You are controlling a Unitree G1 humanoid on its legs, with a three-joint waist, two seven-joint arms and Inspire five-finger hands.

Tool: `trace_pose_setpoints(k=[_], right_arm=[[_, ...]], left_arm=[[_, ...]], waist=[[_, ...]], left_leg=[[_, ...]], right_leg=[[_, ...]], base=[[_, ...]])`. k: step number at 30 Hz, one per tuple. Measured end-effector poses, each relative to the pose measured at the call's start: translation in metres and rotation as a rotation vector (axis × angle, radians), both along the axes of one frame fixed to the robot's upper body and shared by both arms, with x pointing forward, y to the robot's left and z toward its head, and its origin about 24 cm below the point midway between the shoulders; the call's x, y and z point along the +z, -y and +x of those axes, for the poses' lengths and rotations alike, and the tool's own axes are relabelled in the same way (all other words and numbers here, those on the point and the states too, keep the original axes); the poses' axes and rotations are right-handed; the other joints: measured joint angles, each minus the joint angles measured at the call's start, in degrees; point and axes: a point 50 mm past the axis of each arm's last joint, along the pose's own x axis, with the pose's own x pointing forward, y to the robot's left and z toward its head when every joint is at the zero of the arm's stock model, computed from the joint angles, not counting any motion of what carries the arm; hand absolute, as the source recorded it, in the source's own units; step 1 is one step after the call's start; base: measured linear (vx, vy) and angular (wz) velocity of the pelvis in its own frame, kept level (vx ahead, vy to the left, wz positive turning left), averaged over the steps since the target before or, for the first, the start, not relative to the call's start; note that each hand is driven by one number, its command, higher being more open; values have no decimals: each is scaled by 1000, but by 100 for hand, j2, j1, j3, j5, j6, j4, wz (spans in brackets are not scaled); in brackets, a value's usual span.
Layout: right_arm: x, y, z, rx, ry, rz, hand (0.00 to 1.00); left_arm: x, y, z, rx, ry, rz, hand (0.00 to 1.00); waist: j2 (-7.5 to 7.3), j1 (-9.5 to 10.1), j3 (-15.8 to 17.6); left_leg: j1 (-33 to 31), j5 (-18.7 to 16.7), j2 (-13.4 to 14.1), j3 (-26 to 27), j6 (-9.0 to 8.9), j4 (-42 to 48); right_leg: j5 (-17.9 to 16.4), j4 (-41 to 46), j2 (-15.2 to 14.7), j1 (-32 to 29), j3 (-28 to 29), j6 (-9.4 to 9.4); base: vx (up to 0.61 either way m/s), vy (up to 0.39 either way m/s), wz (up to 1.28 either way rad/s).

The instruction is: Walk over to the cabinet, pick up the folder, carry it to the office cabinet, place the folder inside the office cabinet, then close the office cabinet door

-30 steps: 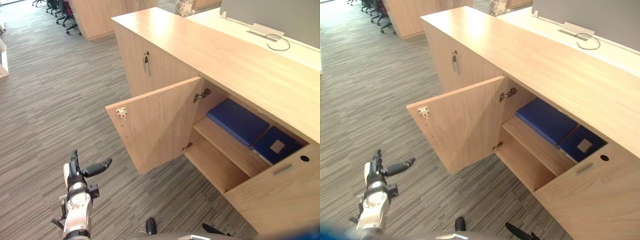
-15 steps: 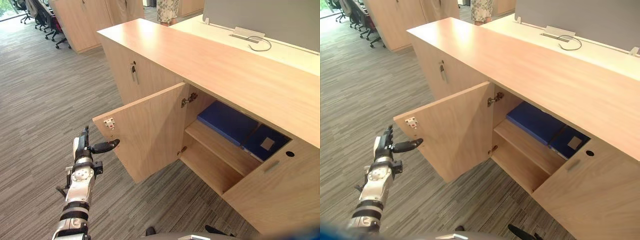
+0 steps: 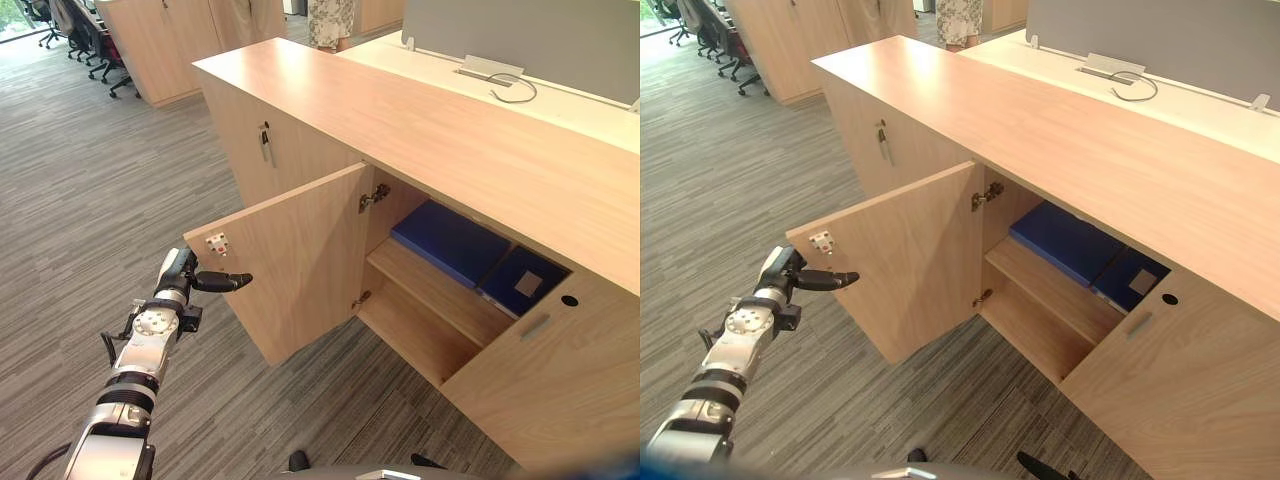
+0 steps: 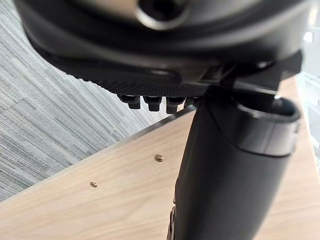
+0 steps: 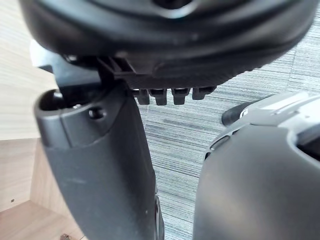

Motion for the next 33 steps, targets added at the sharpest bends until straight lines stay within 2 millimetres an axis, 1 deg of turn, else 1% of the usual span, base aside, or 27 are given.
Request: trace_pose_setpoints(k=[2,4,5,6,7,8,9,10,12,13,14,15,16,17,18,20,22,23,26,29,30,31,32,33], right_arm=[[0,0,0,1,3,-2,100],[0,1,-1,3,-2,-4,100],[0,2,-1,4,-4,-5,100],[0,3,-2,6,-7,-9,100],[0,3,-3,8,-10,-9,100],[0,4,-3,13,-11,-8,100],[0,4,-3,21,-10,-6,100],[0,4,-2,50,-8,0,100],[0,4,-3,54,-10,10,100],[0,4,-2,56,-9,18,100],[-1,3,-2,59,-11,21,100],[-1,2,-2,60,-16,28,100],[-1,2,-2,65,-17,27,100],[-1,0,-2,79,-17,30,100],[-1,0,-1,89,-16,29,100],[-1,-1,0,104,-11,28,100],[-1,-2,-1,114,-16,28,100],[-1,-1,-1,121,-18,27,100],[-1,0,0,153,-23,22,100],[0,0,5,197,-15,15,100],[1,0,9,234,-3,7,100],[2,0,17,300,9,-1,100],[2,0,21,319,11,-3,100],[2,-1,26,342,15,-6,100]], left_arm=[[3,2,3,-40,-13,73,100],[10,8,4,-158,-41,295,100],[12,10,4,-200,-49,355,100],[14,17,3,-275,-61,432,100],[16,23,-2,-386,-87,534,100],[18,31,-8,-509,-120,607,100],[17,37,-12,-572,-137,630,100],[16,55,-24,-718,-154,649,100],[18,81,-38,-860,-125,622,100],[24,109,-49,-999,-66,612,100],[25,119,-52,-1044,-44,599,100],[28,137,-62,-1136,9,577,100],[34,150,-70,-1208,67,546,100],[46,167,-81,-1301,171,510,100],[53,175,-87,-1342,229,492,100],[78,195,-106,-1458,418,418,100],[86,201,-113,-1497,480,389,100],[87,202,-114,-1505,485,387,100],[84,203,-114,-1506,456,363,100],[75,207,-116,-1497,423,278,100],[68,209,-116,-1471,401,220,100],[54,210,-114,-1390,354,114,100],[46,209,-112,-1338,328,68,100],[34,206,-107,-1234,291,-10,100]], waist=[[0,0,2],[-6,41,25],[-11,56,43],[-27,69,61],[-39,70,68],[-49,73,77],[-51,74,85],[-67,75,95],[-73,77,79],[-81,75,85],[-84,67,88],[-85,21,88],[-97,-15,83],[-118,-65,69],[-126,-100,61],[-149,-238,-27],[-143,-279,-117],[-138,-281,-140],[-133,-287,-190],[-140,-313,-191],[-127,-320,-194],[-107,-322,-207],[-103,-329,-208],[-109,-335,-203]], left_leg=[[-72,39,-3,-9,20,-1],[-163,99,-30,-59,56,-3],[-175,109,-43,-78,69,-3],[-197,117,-70,-118,81,-4],[-237,138,-116,-163,113,-4],[-273,120,-177,-184,99,-5],[-286,117,-210,-185,108,-5],[-324,94,-315,-178,150,-5],[-437,106,-412,-175,167,-5],[-571,131,-473,-174,193,-5],[-607,139,-491,-168,193,-5],[-627,176,-494,-163,228,-5],[-618,189,-493,-160,224,-5],[-609,235,-483,-147,221,-5],[-609,257,-475,-141,252,-5],[-609,281,-469,-125,287,-5],[-605,287,-462,-107,296,-5],[-604,290,-457,-101,300,-5],[-563,302,-403,-12,318,-5],[-503,296,-274,254,308,-4],[-498,293,-190,455,303,-2],[-508,275,-10,838,277,-4],[-509,258,87,1007,254,-4],[-495,231,224,1279,214,-6]], right_leg=[[-1,-13,-2,-61,-6,2],[-7,-27,-20,-109,-20,10],[-13,-34,-29,-109,-28,20],[-35,-42,-51,-108,-47,54],[-63,-48,-91,-116,-104,98],[-107,-68,-145,-127,-133,154],[-134,-78,-174,-128,-139,160],[-233,-97,-279,-140,-154,188],[-297,-143,-340,-225,-134,143],[-359,-242,-378,-302,-123,63],[-378,-280,-390,-321,-119,54],[-395,-336,-386,-324,-91,27],[-395,-336,-385,-325,-54,25],[-393,-335,-379,-335,-7,25],[-390,-335,-373,-342,10,26],[-368,-348,-366,-347,39,51],[-339,-362,-362,-346,70,84],[-335,-362,-357,-346,79,84],[-312,-370,-331,-341,183,61],[-267,-352,-290,-442,488,-9],[-200,-329,-248,-547,672,-40],[-21,-313,-165,-766,845,-15],[53,-316,-126,-856,786,-30],[116,-325,-85,-972,541,-145]], base=[[-94,24,3],[-94,36,13],[-82,36,16],[-88,41,19],[-137,77,22],[-140,84,17],[-142,96,8],[-119,84,4],[-114,68,6],[-82,41,6],[-103,58,-1],[-74,42,-11],[-73,38,-16],[-37,16,-14],[-32,14,-12],[-4,7,-8],[23,1,-5],[23,-4,-6],[18,-6,-17],[-14,2,-48],[-34,-5,-124],[-37,-20,-139],[-66,-70,-159],[-76,-123,-166]])
